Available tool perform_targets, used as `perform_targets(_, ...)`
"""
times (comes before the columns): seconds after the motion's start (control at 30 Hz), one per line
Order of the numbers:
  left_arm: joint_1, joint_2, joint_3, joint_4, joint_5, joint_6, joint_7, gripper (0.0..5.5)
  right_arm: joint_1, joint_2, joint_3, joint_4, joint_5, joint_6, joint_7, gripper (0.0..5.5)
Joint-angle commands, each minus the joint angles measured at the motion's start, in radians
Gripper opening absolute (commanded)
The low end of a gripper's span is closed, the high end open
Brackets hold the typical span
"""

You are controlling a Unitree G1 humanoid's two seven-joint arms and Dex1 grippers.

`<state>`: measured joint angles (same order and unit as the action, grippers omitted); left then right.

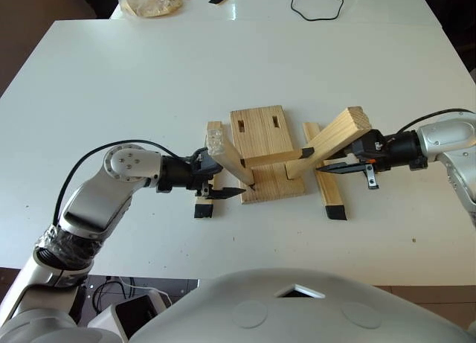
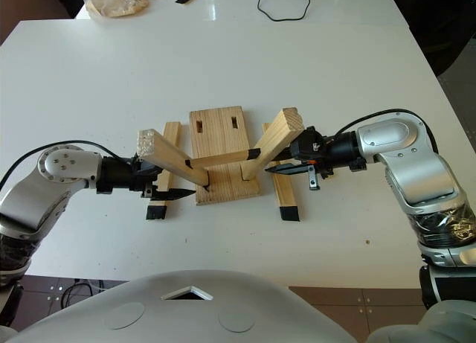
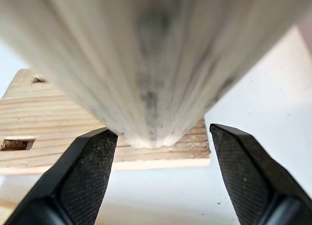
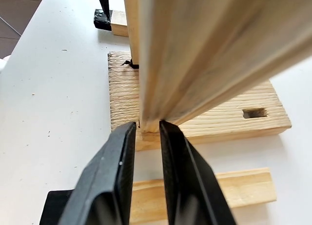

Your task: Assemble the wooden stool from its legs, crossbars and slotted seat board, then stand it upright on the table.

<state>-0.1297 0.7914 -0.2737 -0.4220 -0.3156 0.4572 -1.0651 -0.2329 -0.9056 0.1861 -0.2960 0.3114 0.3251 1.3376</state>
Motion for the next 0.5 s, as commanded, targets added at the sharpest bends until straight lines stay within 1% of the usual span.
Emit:
perform_targets(0.03,-0.051,-0.064,-0.029,0.053,0.036,-0.053,0.021,3.43,-0.021,0.035,0.032,-0.014,-0.023,-0.050,-0.012,0.87)
perform_targets(0.13,-0.063,-0.086,-0.010,0.137,0.082,-0.098,0.061,3.43,-0.013,0.027,0.020,0.036,-0.075,-0.081,-0.049,0.87)
perform_targets(0.27,-0.064,-0.108,0.002,0.206,0.120,-0.143,0.091,3.43,-0.011,0.051,0.021,0.068,-0.116,-0.107,-0.100,0.87)
perform_targets(0.37,-0.044,-0.107,0.018,0.201,0.117,-0.153,0.096,3.43,-0.009,0.064,0.018,0.091,-0.149,-0.126,-0.142,0.87)
perform_targets(0.5,0.003,-0.084,0.061,0.175,0.104,-0.160,0.091,3.43,0.022,0.069,-0.012,0.083,-0.152,-0.119,-0.189,0.87)
